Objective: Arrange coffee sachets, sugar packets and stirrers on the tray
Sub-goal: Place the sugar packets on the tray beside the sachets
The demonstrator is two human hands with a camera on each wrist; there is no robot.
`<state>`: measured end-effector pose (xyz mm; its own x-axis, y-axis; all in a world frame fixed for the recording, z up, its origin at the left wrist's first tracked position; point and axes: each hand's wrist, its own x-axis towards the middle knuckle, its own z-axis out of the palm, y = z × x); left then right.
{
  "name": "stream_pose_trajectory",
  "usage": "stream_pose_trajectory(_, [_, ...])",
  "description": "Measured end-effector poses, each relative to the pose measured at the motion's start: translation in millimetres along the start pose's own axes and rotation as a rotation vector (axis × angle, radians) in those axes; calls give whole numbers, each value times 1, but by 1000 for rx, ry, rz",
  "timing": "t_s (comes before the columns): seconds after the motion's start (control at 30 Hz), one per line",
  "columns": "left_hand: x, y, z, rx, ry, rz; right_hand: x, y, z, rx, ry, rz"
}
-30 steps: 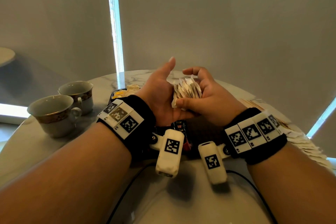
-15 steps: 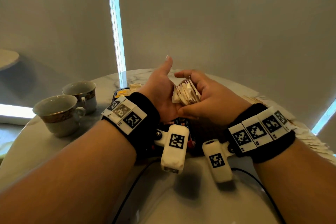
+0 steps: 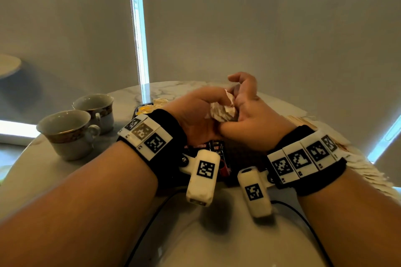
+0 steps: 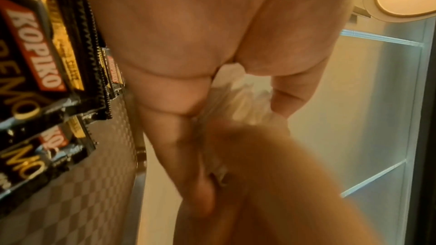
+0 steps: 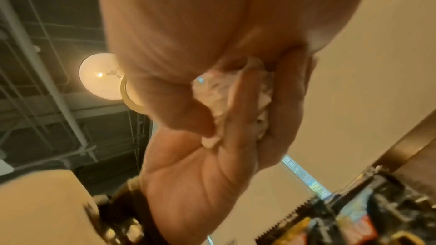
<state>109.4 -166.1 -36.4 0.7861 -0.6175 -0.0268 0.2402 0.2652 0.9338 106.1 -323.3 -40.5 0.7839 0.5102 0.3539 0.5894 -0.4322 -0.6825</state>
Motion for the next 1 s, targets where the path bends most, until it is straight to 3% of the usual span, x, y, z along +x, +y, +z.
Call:
stream_pose_trajectory(0.1, [0,0,-1,-2,42,22,6,-1,1,63,70,22])
stream_pose_trajectory(0.2, [1,4,-5,-132,158,64,28,6,-2,495,508,230])
stream_pose_trajectory(0.27, [-1,9,-10,-178,234,136,33,22,-13,616,625,345])
stream_pose_trajectory(0.33, [-4,15,-15,-240,250,192,26,46,-26,704,515,528])
stream_pose_trajectory(0.4, [-7,19,-20,-301,262,239,17,65,-35,764,291,760])
stream_pose_trajectory(0.5, [-7,21,-26,-343,288,291,15,74,-35,682,117,881])
stream_pose_trajectory(0.77, [-9,25,-30,-397,321,316,14,50,-22,425,-20,976])
stream_pose_trajectory(0.87, [-10,26,-30,-411,320,315,9,46,-19,242,-23,911])
stream_pose_trajectory(1.0, [-13,29,-30,-425,321,325,6,45,-9,125,-134,811])
